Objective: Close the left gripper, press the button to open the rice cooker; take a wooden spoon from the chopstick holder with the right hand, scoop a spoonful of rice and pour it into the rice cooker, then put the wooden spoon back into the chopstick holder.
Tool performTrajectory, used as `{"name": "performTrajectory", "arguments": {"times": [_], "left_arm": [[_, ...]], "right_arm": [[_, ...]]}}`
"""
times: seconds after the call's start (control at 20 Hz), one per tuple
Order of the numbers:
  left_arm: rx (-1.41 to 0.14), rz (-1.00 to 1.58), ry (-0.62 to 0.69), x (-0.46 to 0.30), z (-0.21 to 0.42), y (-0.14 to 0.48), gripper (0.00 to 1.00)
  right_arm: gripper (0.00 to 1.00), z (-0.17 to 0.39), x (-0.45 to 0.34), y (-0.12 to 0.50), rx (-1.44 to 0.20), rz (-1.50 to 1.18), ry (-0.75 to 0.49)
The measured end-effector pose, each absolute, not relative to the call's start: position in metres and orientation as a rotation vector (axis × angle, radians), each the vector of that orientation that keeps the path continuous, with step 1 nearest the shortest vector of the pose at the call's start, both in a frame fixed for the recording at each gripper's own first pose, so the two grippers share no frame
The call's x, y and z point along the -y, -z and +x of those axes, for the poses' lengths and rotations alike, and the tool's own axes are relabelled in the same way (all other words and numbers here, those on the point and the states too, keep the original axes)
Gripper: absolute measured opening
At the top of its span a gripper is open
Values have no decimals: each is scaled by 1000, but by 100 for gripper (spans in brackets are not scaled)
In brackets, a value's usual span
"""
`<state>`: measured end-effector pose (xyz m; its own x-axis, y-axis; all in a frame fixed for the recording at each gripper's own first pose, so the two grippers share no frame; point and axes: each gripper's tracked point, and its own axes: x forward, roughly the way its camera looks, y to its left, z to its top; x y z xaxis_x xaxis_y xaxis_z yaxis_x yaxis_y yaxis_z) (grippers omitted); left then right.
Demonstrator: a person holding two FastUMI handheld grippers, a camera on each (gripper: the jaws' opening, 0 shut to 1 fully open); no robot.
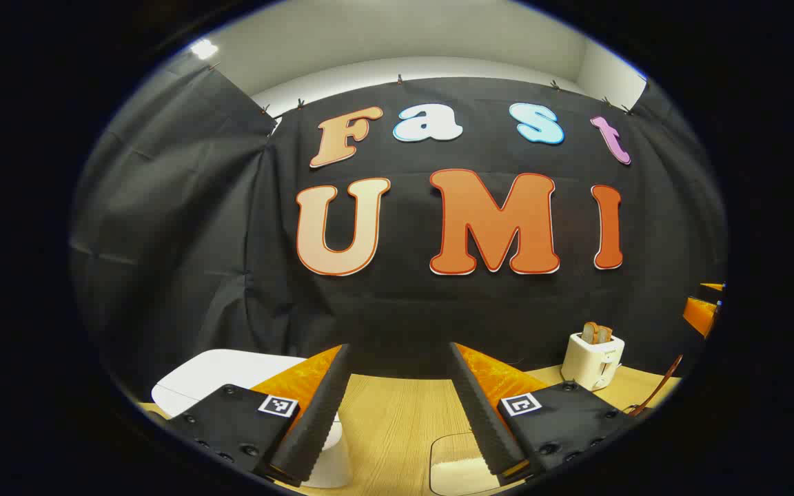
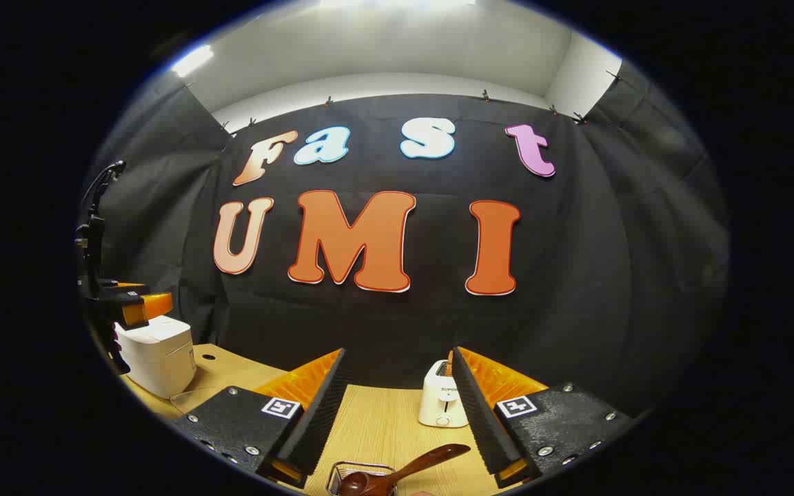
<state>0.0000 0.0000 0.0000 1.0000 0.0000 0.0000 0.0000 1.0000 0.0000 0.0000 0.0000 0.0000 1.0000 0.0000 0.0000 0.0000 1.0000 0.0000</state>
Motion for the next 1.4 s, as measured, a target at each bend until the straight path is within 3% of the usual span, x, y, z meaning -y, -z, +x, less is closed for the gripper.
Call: {"name": "performTrajectory", "arguments": {"times": [0.65, 1.05, 1.15, 1.4], "left_arm": [[-19, -4, 9, 0, -2, 5, 89], [-68, -33, 17, 0, -3, 23, 89], [-79, -33, 15, 1, -4, 28, 89], [-98, -41, 17, 3, -6, 34, 92]], "right_arm": [[88, 4, 6, 13, -55, 19, 28], [88, -12, 26, 67, -169, 105, 55], [78, -11, 29, 85, -208, 121, 71], [78, -8, 37, 119, -269, 158, 109]]}}
